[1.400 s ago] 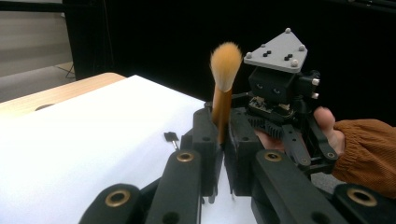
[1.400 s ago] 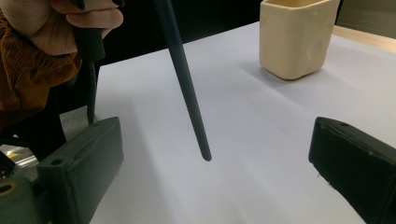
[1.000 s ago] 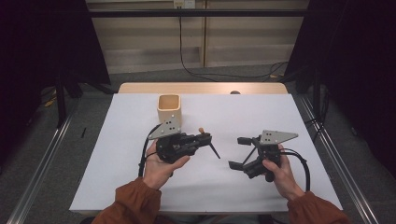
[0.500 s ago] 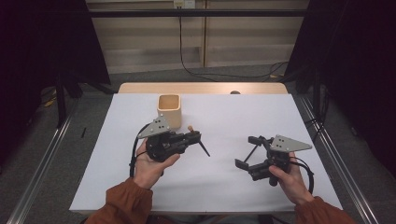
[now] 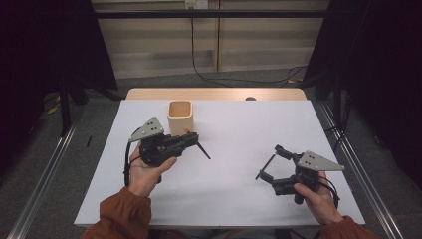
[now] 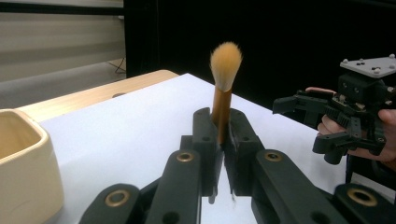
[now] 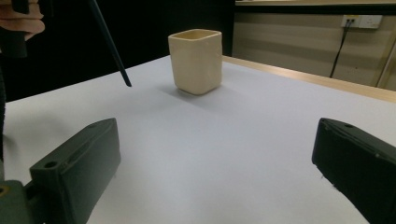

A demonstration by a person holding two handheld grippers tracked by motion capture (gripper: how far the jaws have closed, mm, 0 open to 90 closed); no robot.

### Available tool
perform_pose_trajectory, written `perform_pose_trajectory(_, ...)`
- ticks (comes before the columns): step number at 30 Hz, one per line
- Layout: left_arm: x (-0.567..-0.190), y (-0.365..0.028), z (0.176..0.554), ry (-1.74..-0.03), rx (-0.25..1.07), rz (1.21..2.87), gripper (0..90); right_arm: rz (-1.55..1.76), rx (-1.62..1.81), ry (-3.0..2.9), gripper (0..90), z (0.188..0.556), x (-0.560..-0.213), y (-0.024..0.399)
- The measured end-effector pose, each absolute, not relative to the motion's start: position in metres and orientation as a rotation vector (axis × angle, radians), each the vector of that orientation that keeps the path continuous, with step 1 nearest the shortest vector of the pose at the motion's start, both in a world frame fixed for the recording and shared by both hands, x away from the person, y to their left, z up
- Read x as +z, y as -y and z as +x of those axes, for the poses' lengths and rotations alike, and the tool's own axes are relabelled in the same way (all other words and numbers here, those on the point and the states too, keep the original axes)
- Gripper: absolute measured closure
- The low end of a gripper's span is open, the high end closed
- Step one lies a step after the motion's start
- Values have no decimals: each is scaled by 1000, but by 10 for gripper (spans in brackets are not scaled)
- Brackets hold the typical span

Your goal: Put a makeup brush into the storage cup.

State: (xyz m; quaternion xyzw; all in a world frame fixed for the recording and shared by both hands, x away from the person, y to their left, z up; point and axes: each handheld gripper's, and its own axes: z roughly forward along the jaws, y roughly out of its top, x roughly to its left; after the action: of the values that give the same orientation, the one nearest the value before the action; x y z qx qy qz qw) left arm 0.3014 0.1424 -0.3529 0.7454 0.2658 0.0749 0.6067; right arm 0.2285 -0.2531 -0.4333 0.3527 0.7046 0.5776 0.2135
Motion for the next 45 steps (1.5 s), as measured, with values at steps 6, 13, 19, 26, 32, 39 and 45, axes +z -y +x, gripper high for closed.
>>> perform_pose_trajectory(6,-350,-150,305,-636,189,1721,842,1004,1548,-1958,9,223,-437,260)
perform_pose_trajectory(13,-342,-161,312,-659,221,1716,841,1057,1522,-1930,8,219,-438,272)
perform_pose_trajectory(19,-333,-166,318,-656,273,1706,842,1089,1527,-1897,7,214,-437,279)
perform_pose_trajectory(26,-324,-171,328,-677,302,1702,842,1073,1536,-1902,0,212,-438,281)
perform_pose_trajectory(32,-319,-175,339,-695,286,1677,841,1070,1553,-1902,2,212,-439,281)
perform_pose_trajectory(39,-314,-169,351,-706,327,1692,842,1095,1541,-1910,5,214,-443,282)
perform_pose_trajectory(45,-313,-161,362,-720,353,1705,842,1088,1544,-1899,3,213,-442,281)
